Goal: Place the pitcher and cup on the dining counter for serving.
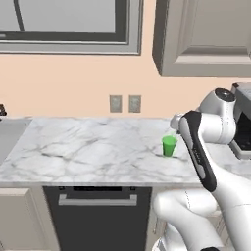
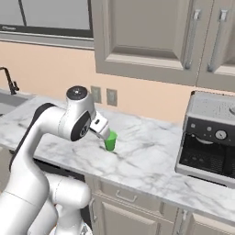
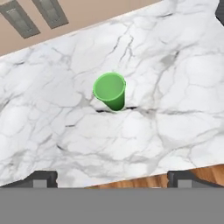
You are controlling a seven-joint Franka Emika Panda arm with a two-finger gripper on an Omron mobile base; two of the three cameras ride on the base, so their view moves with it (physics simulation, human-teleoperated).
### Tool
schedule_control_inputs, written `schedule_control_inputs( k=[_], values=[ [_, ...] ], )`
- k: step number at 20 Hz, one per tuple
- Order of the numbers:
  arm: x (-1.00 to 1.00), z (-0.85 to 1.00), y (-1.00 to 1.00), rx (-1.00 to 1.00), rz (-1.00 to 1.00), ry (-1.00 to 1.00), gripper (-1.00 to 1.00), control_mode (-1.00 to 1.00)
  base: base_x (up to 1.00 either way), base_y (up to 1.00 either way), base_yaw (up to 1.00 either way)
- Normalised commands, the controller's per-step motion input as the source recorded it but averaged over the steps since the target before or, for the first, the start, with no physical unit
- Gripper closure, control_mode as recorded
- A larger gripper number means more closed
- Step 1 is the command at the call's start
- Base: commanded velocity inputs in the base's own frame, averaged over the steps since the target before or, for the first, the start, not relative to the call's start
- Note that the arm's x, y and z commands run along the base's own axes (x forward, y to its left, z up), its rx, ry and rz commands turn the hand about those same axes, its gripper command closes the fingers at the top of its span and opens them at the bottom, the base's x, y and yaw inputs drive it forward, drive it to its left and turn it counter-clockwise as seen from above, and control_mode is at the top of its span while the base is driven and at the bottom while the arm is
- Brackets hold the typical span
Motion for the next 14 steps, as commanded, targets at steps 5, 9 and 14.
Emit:
schedule_control_inputs(
  k=[5,9,14],
  values=[
    [0.0,0.0,0.0,0.0,0.0,0.0,-1.0,1.0,0.42,0.44,-0.37],
    [0.0,0.0,0.0,0.0,0.0,0.0,-1.0,1.0,0.27,0.18,-0.25],
    [0.19,-0.11,0.0,-0.06,0.0,0.07,-1.0,-1.0,0.05,0.0,0.0]
  ],
)
